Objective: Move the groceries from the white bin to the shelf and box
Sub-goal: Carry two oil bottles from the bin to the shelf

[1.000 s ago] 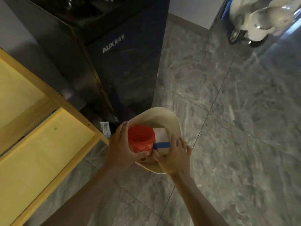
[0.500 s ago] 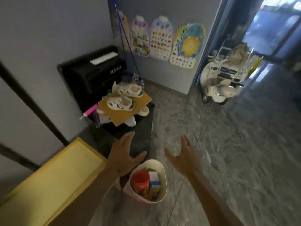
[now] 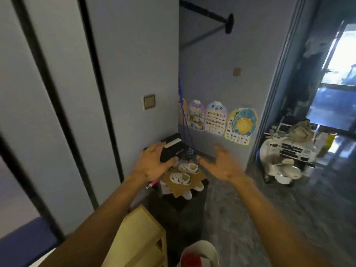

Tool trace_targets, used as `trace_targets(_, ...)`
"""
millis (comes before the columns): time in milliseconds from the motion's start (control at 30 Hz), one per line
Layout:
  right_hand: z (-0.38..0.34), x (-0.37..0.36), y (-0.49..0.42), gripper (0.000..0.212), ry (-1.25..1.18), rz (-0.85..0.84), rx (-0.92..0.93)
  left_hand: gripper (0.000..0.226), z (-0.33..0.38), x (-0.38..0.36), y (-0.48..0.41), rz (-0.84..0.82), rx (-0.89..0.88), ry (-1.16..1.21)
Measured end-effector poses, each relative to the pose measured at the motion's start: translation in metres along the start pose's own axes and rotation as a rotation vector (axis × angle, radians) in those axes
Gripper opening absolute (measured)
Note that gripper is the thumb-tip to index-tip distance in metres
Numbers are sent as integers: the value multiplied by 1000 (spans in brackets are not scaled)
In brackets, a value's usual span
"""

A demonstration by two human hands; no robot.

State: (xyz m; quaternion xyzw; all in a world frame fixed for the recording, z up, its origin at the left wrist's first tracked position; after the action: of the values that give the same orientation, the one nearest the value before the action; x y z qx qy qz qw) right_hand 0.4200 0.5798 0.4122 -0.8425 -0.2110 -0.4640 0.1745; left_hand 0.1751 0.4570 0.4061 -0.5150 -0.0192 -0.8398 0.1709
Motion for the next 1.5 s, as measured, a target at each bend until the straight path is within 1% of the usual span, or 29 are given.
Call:
trace_targets(33,-9,-4,-5,132,-21,-11,33,113,-2,11,8,16,4,-11)
trace_targets(67,-20,-7,-9,128,-33,-25,69,112,-4,21,16,31,12,-25)
trace_targets(167,-58,-13,-10,109,-35,-58,184,103,-13,47,48,87,83,-78)
trace_targets(233,-82,-17,-6,108,-44,-109,256,98,-24,59,73,137,149,-109)
trace_targets(300,-106,-25,0,104,-51,-165,350,98,-32,71,105,201,241,-128)
trace_targets(333,-118,-30,3,101,-36,-194,395,99,-36,77,125,236,292,-130)
trace_targets(433,-163,-47,25,103,32,-288,527,102,-44,94,198,335,431,-136)
trace_targets(567,-237,-83,78,104,59,-408,732,113,-60,120,319,449,647,-175)
trace_targets(667,-298,-115,140,103,52,-458,884,104,-71,136,422,533,803,-206)
trace_targets(800,-377,-162,242,102,22,-554,1071,103,-66,154,562,624,1006,-255)
trace_targets(1000,-486,-213,432,101,-23,-707,1358,99,-36,168,782,770,1293,-310)
trace_targets(1067,-512,-227,498,102,-39,-750,1440,96,-24,167,852,810,1385,-309)
trace_targets(1133,-532,-243,559,102,-51,-798,1506,98,-15,161,913,835,1462,-314)
trace_targets(1300,-550,-291,676,98,-4,-927,1627,104,-8,129,1013,844,1605,-268)
trace_targets(1400,-553,-327,722,96,40,-991,1665,100,-24,105,1051,849,1669,-215)
trace_targets(1500,-557,-375,754,100,127,-1044,1697,100,-52,72,1080,851,1742,-105)
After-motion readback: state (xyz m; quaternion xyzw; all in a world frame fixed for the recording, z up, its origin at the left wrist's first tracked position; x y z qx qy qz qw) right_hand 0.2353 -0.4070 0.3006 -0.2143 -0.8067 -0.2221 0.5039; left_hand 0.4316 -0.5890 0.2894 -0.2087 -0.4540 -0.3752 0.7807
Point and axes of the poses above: each hand's wrist, its own y-axis away from the middle knuckle, its own x-axis out of the back of the hand, z = x × y, the point moved 4 cm from there along -y, towards the middle knuckle, and after that the axes turned 5 degrees about -z, right-handed, at the moved point
